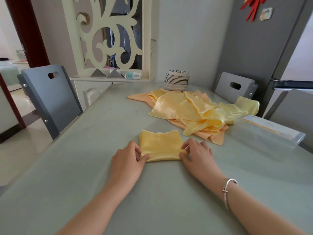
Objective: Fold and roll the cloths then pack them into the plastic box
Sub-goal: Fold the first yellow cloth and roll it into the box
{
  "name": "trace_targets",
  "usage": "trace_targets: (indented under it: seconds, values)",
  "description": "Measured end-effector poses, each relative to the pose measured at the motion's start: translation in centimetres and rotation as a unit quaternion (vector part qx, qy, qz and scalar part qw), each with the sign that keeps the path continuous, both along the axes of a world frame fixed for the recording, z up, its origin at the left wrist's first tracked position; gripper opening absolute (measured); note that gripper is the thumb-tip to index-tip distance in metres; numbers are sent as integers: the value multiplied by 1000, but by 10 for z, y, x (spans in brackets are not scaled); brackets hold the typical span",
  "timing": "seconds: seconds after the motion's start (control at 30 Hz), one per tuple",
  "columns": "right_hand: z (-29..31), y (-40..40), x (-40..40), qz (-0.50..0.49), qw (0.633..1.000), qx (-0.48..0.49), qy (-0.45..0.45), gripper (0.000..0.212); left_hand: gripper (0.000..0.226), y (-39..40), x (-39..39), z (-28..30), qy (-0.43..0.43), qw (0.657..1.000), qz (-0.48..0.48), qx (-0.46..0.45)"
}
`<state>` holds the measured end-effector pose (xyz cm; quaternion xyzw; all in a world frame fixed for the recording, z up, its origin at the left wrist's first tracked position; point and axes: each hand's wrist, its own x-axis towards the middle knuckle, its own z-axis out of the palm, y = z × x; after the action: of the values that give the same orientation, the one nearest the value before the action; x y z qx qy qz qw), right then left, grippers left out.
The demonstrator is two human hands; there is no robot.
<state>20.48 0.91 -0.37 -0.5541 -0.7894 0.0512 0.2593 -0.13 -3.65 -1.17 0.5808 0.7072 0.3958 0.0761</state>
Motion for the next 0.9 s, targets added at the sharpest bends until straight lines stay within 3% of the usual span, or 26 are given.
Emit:
trace_targets:
  seconds: [0.1,0.2,0.37,0.5,0.63,0.77,0.9]
  values:
    - [1,-1,0,2,997,72,-40,25,27,-2,0,1,43,999,4,29]
    - [2,-1,0,52,986,132,-91,27,21,-5,5,4,166,983,-10,82]
    - [3,-2,9,96,979,119,-137,22,23,-4,6,1,273,955,-49,109]
    - [5,-1,17,86,994,50,-39,26,23,-10,5,4,220,973,-47,57]
    - [4,3,9,59,998,13,-6,21,21,-5,4,5,175,983,-35,42]
    - [4,5,11,45,995,-41,82,9,10,-5,1,4,136,990,-23,38]
    - [3,4,14,27,987,-66,146,4,8,-5,-3,2,16,999,-29,12]
